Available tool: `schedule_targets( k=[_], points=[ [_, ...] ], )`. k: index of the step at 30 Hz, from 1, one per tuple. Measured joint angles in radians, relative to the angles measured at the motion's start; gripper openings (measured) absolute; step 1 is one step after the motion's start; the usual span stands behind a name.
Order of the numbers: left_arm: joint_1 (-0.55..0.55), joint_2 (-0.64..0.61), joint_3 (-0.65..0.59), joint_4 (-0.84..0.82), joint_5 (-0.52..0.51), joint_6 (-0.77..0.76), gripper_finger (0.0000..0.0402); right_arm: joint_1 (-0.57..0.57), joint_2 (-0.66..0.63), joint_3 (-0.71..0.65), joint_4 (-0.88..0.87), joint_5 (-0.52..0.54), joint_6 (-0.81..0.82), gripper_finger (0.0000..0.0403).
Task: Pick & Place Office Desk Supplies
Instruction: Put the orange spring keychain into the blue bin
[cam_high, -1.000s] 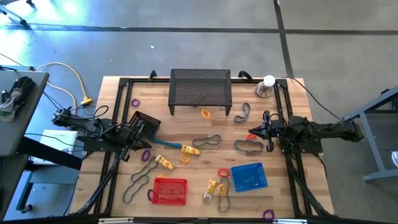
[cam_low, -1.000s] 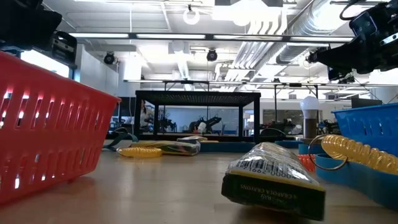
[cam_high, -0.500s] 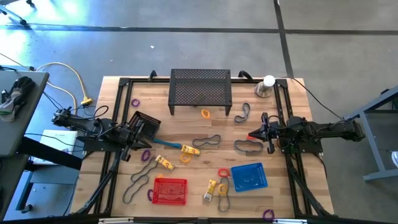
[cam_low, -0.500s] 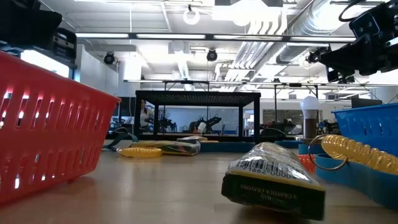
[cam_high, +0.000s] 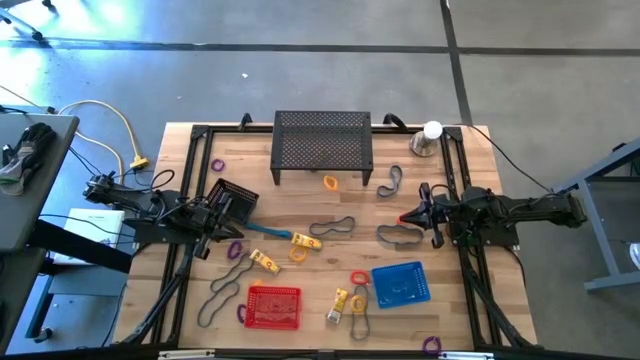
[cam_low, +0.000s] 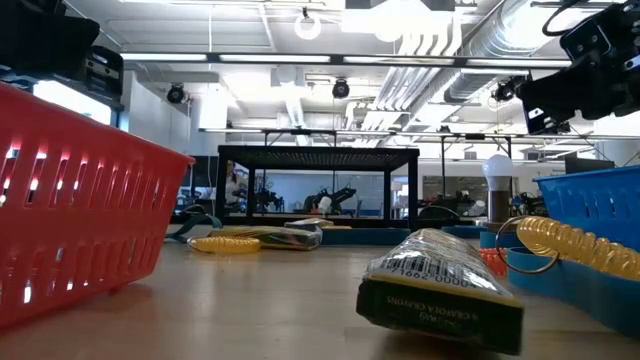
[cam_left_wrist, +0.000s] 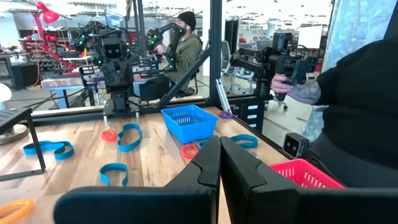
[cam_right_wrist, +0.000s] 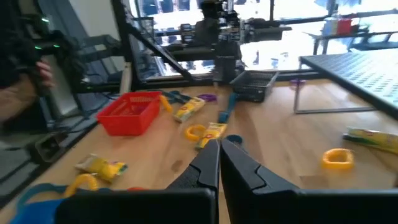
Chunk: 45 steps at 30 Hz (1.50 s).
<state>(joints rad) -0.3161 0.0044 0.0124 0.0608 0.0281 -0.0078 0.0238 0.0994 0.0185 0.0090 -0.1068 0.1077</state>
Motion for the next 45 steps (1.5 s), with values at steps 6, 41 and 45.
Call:
schedule_targets(
  k=[6, 41, 45],
  points=[
    [0.0, 0.0, 0.0, 0.0, 0.0, 0.042, 0.0, 0.0, 0.001, 0.0, 0.003, -0.049, 0.005, 0.0002],
    [0.0, 0.0, 0.0, 0.025, -0.142, 0.098, 0.0, 0.0, 0.322, 0.482, -0.505, 0.299, 0.04, 0.0139],
    [0.0, 0.0, 0.0, 0.028, -0.142, 0.099, 0.0, 0.0, 0.501, 0.562, -0.646, 0.339, 0.219, 0.014]
  ],
)
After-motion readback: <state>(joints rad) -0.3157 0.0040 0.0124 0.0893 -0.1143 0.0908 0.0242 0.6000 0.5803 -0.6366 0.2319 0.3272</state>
